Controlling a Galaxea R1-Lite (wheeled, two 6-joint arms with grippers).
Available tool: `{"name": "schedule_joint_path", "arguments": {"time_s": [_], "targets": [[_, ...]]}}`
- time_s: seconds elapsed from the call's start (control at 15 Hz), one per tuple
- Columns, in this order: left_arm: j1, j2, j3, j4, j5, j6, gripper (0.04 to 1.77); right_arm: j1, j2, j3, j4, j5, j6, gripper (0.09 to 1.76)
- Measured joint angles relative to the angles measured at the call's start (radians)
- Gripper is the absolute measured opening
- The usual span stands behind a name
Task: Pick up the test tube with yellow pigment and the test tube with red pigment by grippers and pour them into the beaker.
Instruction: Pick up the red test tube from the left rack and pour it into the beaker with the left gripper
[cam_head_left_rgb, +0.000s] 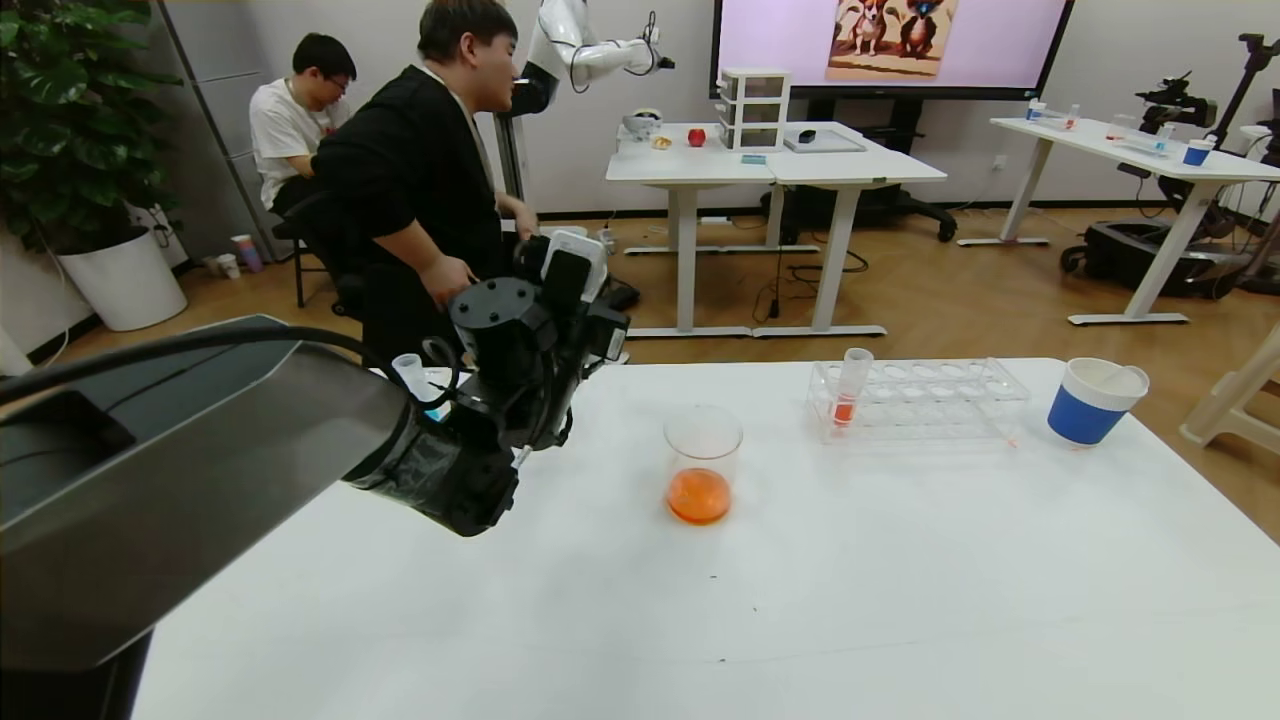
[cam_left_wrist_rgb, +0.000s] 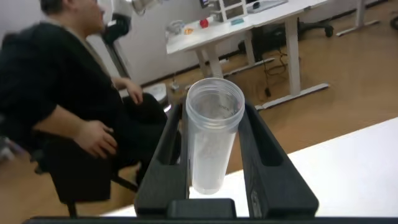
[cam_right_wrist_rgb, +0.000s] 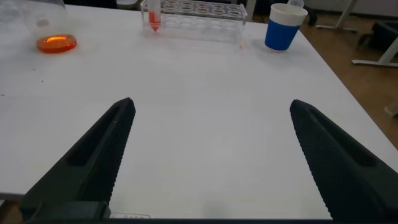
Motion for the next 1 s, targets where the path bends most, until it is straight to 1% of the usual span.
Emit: {"name": "schedule_joint_path", "arguments": {"time_s": [0.07, 0.2, 0.33, 0.4, 0.53, 0.67, 0.8, 0.87, 1.0], "targets": [[-0.014, -0.007, -0.007, 0.06, 0.055, -0.065, 0.5, 0.0, 0.0, 0.0, 0.0, 0.0, 0.0, 1.73], [-0.039, -0.031, -0.024, 0.198, 0.137, -0.203, 0.5, 0.0, 0.0, 0.0, 0.0, -0.001, 0.0, 1.73], [-0.054, -0.061, -0.039, 0.341, 0.183, -0.32, 0.5, 0.0, 0.0, 0.0, 0.0, 0.0, 0.0, 1.73], [-0.059, -0.076, -0.041, 0.369, 0.189, -0.351, 0.5, 0.0, 0.0, 0.0, 0.0, -0.001, 0.0, 1.73], [-0.056, -0.097, -0.041, 0.369, 0.191, -0.367, 0.5, 0.0, 0.0, 0.0, 0.0, -0.001, 0.0, 1.73], [-0.029, -0.123, -0.041, 0.385, 0.187, -0.383, 0.5, 0.0, 0.0, 0.0, 0.0, 0.0, 0.0, 1.73], [0.042, -0.166, -0.034, 0.44, 0.164, -0.385, 0.5, 0.0, 0.0, 0.0, 0.0, -0.001, 0.0, 1.73], [0.089, -0.192, -0.032, 0.477, 0.135, -0.388, 0.5, 0.0, 0.0, 0.0, 0.0, -0.001, 0.0, 1.73], [0.199, -0.248, -0.029, 0.534, 0.058, -0.39, 0.5, 0.0, 0.0, 0.0, 0.0, -0.001, 0.0, 1.73]]}}
